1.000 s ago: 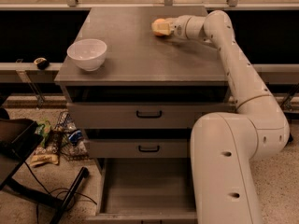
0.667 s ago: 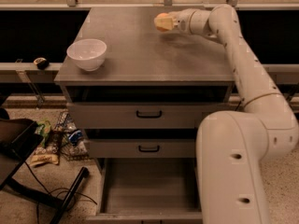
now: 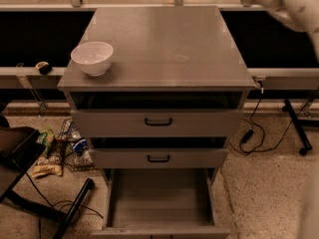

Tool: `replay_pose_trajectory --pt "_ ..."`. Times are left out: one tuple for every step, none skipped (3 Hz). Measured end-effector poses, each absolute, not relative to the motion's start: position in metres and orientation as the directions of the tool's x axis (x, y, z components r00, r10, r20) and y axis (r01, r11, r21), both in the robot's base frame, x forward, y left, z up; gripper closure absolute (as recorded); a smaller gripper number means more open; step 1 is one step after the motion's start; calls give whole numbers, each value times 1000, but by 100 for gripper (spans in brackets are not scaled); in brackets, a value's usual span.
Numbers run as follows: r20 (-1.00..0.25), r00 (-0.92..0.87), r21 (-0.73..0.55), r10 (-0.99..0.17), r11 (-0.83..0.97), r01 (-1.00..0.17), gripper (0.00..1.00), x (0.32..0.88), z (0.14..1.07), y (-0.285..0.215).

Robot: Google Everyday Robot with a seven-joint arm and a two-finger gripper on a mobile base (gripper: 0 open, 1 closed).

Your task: Place orange into bottom drawer

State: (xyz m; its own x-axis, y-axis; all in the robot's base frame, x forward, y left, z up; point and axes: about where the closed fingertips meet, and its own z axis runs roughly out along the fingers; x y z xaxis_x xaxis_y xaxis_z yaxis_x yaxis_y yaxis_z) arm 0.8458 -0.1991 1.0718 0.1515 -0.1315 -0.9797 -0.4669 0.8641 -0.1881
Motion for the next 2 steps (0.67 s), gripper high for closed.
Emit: replay_pose_trajectory --pt "-959 262 -200 -112 920 -336 100 759 1168 -239" --pt "-974 210 -148 -86 942 -300 100 685 1175 -266"
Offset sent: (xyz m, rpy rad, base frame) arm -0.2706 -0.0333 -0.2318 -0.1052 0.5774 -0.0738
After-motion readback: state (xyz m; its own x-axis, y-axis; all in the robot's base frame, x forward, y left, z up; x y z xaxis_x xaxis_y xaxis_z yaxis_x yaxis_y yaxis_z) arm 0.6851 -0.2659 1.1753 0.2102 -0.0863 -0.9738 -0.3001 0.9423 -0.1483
